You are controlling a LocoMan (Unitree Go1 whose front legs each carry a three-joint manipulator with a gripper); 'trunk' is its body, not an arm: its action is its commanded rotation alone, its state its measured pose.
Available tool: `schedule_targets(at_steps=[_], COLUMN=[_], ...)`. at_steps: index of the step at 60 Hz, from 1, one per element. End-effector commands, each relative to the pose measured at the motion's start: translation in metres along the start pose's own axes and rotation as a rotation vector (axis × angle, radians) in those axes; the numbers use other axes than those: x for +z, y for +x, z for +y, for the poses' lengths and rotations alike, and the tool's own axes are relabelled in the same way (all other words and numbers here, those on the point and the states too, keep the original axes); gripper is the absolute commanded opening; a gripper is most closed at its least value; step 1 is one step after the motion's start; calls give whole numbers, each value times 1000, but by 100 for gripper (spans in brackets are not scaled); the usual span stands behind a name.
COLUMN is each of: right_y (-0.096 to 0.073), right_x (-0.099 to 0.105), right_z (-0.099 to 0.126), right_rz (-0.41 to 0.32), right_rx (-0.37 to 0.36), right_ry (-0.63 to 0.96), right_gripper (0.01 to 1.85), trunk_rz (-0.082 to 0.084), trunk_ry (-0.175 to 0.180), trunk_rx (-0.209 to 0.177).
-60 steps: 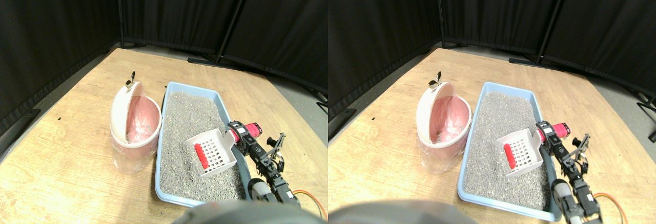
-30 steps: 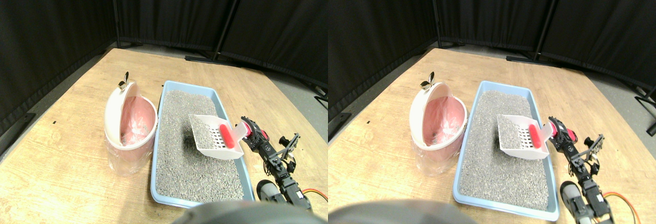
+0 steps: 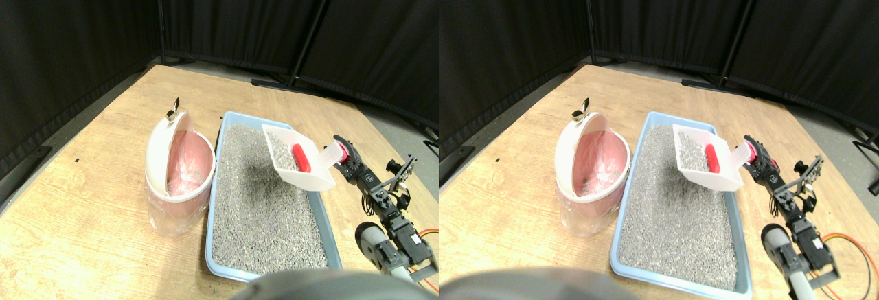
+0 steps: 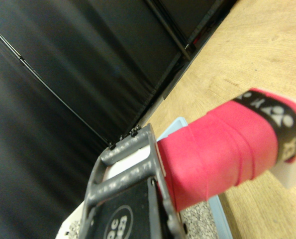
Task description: Scoop (unimanual)
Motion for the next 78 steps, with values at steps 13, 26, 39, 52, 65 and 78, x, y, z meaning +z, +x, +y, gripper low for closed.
schedule_targets(at_steps=[13,26,39,52,65,78], right_y=[5,9,6,7,7,9], right_x=[10,6,-3,-10,-11,-13], right_z=[19,22,25,22,19,18], right_rz=[-61,-35,-3,4,8,17], right_rx=[69,91,59,36,41,14], right_ry=[195,346,430,551,528,753], right_gripper=[5,5,5,5,5,5], trunk_rz=[-14,-15,-14,-11,-8,-5], trunk_ry=[-23,-30,-31,-30,-27,-26], trunk_rx=[26,34,39,37,37,34])
